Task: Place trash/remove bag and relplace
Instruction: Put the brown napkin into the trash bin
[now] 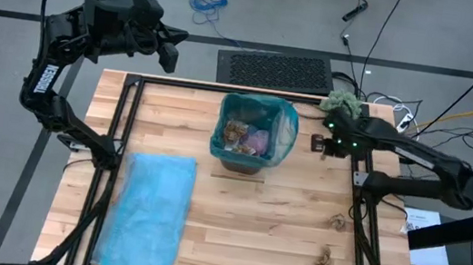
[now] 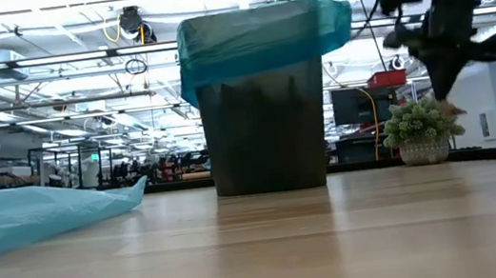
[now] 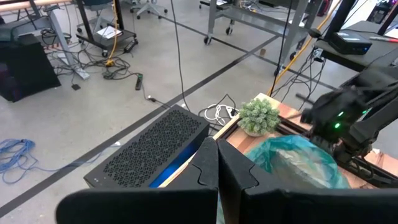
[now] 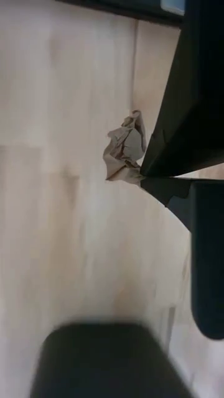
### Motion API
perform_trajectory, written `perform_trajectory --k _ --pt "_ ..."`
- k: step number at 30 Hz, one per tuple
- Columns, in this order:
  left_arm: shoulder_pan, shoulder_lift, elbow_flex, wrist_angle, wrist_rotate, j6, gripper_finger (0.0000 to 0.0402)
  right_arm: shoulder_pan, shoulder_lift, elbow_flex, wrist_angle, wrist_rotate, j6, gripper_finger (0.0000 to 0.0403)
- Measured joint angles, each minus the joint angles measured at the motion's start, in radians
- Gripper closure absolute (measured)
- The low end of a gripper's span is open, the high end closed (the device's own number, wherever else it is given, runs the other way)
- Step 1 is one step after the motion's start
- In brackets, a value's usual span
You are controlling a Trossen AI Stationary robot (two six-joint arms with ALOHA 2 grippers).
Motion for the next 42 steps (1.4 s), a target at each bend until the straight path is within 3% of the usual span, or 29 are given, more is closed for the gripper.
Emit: perform_trajectory --k 10,13,19,22,30,34,38,42 --pt "0.000 0.000 0.000 0.000 0.000 0.000 0.0402 0.000 -0.095 0.193 -0.019 0.143 0.019 0.0403" --pt "0.000 0.000 0.000 0.000 0.000 0.000 0.0402 0.007 -0.094 0.260 0.135 0.137 -0.103 0.0403" --pt "0.000 0.000 0.000 0.000 -0.006 0.000 0.0402 0.061 -0.042 0.365 0.615 -0.015 -0.323 0.0403" --pt "0.000 0.000 0.000 0.000 -0.013 -0.001 0.0402 0.106 0.034 0.442 0.672 -0.041 -0.395 0.0403" --pt "0.000 0.000 0.000 0.000 -0.013 -0.003 0.0402 0.227 0.323 0.679 0.517 -0.211 -0.565 0.0403" --pt "0.000 0.000 0.000 0.000 -0.013 -0.003 0.0402 0.249 0.453 0.817 0.308 -0.305 -0.625 0.0392" --pt "0.000 0.000 0.000 0.000 -0.013 -0.003 0.0402 0.258 0.554 0.952 0.071 -0.305 -0.724 0.0353" --pt "0.000 0.000 0.000 0.001 -0.013 -0.003 0.0402 0.258 0.616 1.045 -0.049 -0.305 -0.774 0.0291"
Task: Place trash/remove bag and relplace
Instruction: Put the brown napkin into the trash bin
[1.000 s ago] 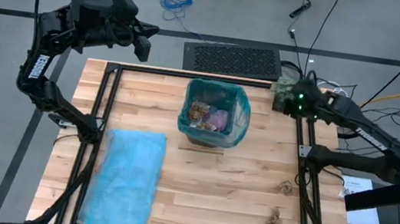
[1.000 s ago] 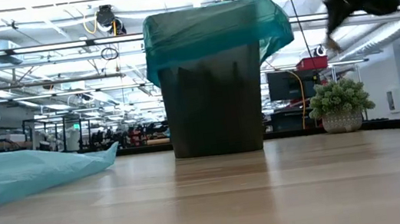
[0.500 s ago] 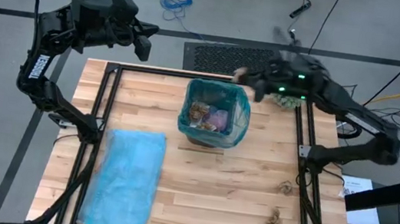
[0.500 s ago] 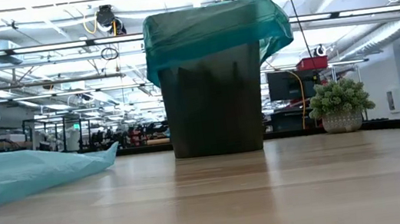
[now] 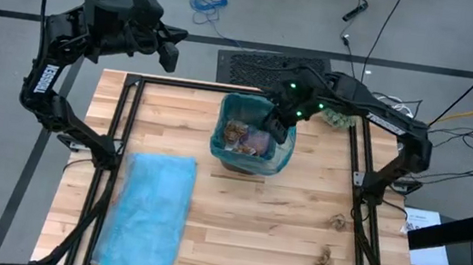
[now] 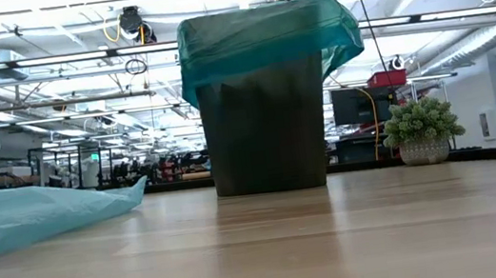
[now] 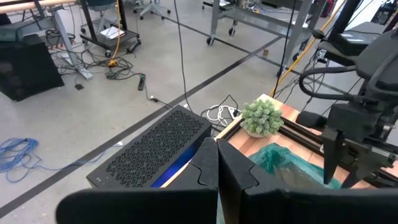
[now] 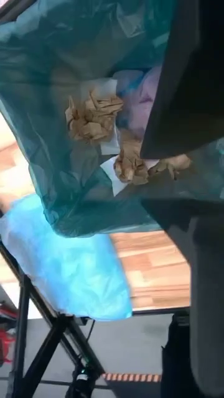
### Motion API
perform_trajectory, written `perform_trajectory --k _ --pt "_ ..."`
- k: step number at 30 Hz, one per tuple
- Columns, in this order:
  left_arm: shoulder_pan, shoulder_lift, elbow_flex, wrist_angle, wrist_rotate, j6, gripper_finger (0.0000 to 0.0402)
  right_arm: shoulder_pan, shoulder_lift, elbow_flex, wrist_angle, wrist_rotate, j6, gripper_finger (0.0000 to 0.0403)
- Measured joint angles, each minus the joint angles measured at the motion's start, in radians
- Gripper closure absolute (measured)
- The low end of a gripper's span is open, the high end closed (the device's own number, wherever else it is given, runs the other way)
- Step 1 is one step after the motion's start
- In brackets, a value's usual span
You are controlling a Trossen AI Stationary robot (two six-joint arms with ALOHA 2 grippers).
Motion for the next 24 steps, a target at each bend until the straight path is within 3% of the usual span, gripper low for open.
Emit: perform_trajectory --k 6,8,11,16,24 --pt "0.000 0.000 0.000 0.000 0.000 0.000 0.0402 0.001 0.033 0.074 -0.055 -0.003 0.003 0.0206" --pt "0.000 0.000 0.000 0.000 0.000 0.000 0.0402 0.000 0.024 0.083 -0.104 -0.068 0.023 0.0194" --pt "0.000 0.000 0.000 0.000 0.000 0.005 0.0402 0.024 -0.004 0.083 -0.227 -0.158 0.074 0.0197" --pt "0.000 0.000 0.000 0.000 0.000 0.036 0.0402 0.147 -0.039 0.082 -0.468 -0.163 0.103 0.0227" --pt "0.000 0.000 0.000 0.000 0.000 0.062 0.0402 0.421 -0.105 -0.026 -0.437 -0.152 0.344 0.0247"
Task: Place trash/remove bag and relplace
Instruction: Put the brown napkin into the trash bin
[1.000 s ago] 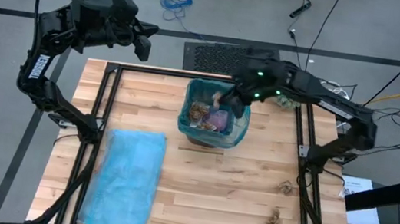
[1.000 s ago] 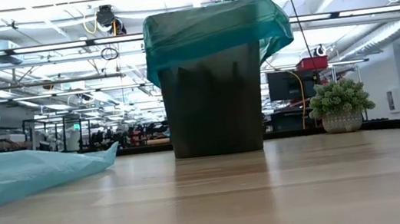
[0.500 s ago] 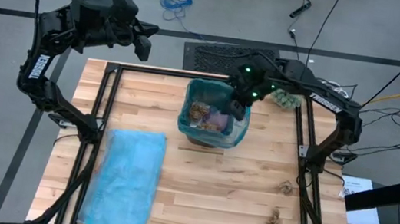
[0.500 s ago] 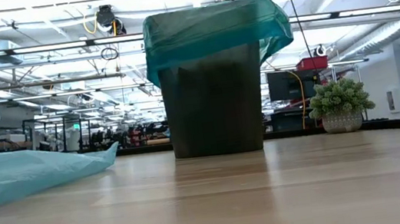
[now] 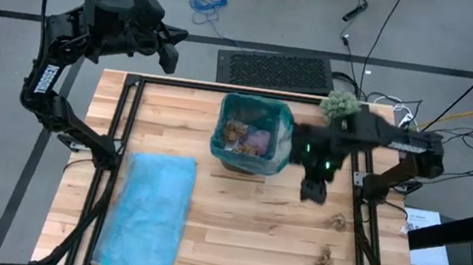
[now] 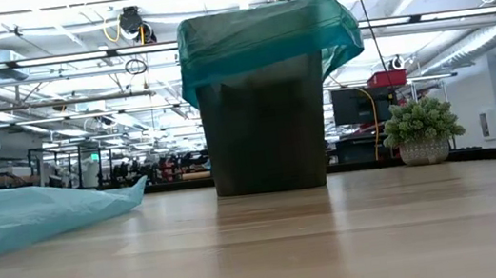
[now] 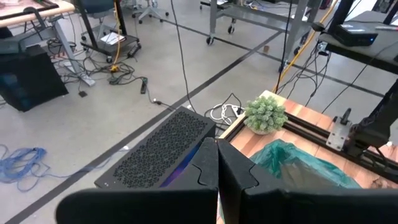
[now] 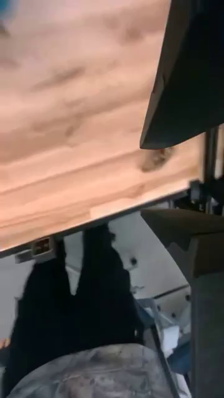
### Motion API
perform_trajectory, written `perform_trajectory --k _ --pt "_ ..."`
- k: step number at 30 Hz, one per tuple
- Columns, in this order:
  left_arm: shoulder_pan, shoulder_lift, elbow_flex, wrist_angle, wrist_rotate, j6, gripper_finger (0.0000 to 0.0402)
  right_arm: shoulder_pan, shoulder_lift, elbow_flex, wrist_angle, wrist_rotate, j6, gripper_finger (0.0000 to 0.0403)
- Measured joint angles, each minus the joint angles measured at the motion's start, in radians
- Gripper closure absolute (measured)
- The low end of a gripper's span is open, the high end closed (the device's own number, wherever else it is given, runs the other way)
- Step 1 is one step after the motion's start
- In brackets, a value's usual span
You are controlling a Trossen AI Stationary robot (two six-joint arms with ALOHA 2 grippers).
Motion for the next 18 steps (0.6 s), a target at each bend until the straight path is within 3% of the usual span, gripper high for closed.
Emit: perform_trajectory --k 8,18 --pt "0.000 0.000 0.000 0.009 0.000 -0.006 0.0402 0.310 -0.040 -0.235 0.094 0.013 0.226 0.0248" --pt "0.000 0.015 0.000 0.006 0.016 0.023 0.0402 0.668 -0.057 -0.471 0.277 0.247 0.315 0.0248"
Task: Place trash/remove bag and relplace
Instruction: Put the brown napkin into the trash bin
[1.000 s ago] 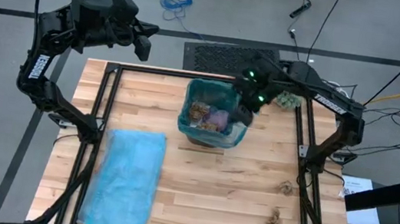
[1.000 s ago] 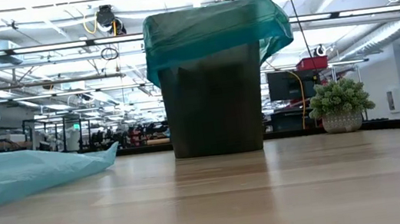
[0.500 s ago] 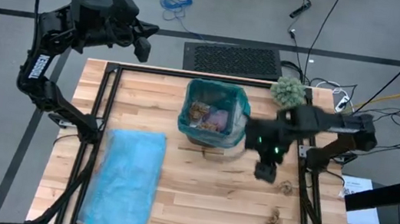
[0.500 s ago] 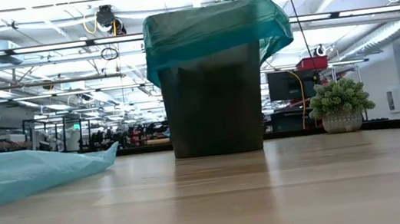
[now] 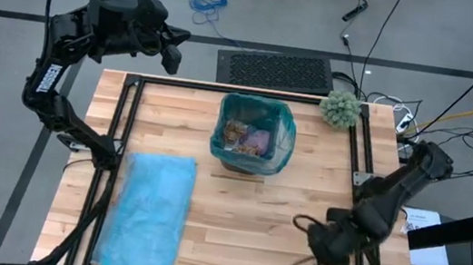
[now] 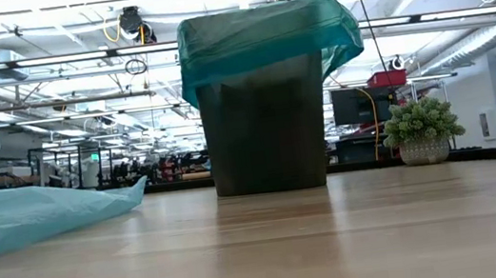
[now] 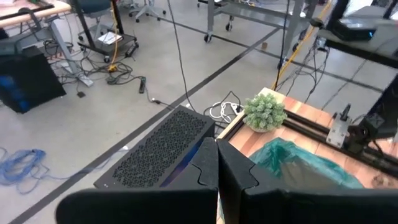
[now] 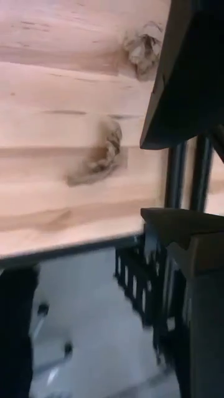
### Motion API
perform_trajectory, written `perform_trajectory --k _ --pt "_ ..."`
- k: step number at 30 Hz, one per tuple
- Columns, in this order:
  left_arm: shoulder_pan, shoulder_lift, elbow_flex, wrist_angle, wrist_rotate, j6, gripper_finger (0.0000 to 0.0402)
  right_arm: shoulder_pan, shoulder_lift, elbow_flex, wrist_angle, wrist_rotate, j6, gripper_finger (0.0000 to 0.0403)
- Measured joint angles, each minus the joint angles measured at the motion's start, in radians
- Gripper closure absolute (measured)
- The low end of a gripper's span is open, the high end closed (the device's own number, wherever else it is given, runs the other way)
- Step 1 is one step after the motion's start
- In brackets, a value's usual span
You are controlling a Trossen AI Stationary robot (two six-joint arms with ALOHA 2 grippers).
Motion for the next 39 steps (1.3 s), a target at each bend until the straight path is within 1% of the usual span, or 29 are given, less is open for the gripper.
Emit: perform_trajectory --k 2,5,10,16,19,23,27,30,33,36,37,38,39 --pt "0.000 0.000 0.000 -0.006 0.001 0.015 0.0402 0.040 0.002 -0.058 0.041 0.018 0.002 0.0247" --pt "0.000 0.002 0.000 -0.007 0.004 0.003 0.0402 0.079 0.001 -0.154 0.128 0.016 0.007 0.0238" --pt "0.000 0.003 0.000 -0.007 0.004 -0.046 0.0402 0.112 0.002 -0.314 0.322 0.022 0.049 0.0203" --pt "0.000 0.010 0.000 -0.008 0.004 -0.057 0.0402 0.130 0.002 -0.448 0.538 0.049 0.045 0.0160" --pt "0.000 0.012 0.000 -0.011 0.004 -0.059 0.0402 0.136 0.002 -0.512 0.575 0.050 0.031 0.0153" --pt "0.000 0.016 0.000 -0.011 0.004 -0.059 0.0402 0.136 0.002 -0.586 0.586 0.046 0.029 0.0159" --pt "0.000 0.020 0.000 -0.021 0.004 -0.059 0.0402 0.136 0.002 -0.636 0.657 0.041 0.029 0.0184" --pt "0.000 0.019 0.000 -0.037 0.004 -0.059 0.0402 0.136 0.002 -0.655 0.720 0.042 0.028 0.0220" --pt "0.000 0.018 0.000 -0.052 0.004 -0.059 0.0402 0.135 0.002 -0.661 0.736 0.049 0.044 0.0278" --pt "0.000 0.019 0.000 -0.063 0.004 -0.059 0.0402 0.128 0.002 -0.661 0.736 0.050 0.087 0.0358" --pt "0.000 0.019 0.000 -0.063 0.004 -0.059 0.0402 0.127 0.002 -0.661 0.736 0.057 0.111 0.0379" --pt "0.000 0.018 0.000 -0.063 0.004 -0.060 0.0402 0.127 0.002 -0.661 0.739 0.073 0.140 0.0389" --pt "0.000 0.018 0.000 -0.063 0.004 -0.060 0.0402 0.126 0.002 -0.661 0.747 0.093 0.172 0.0390"
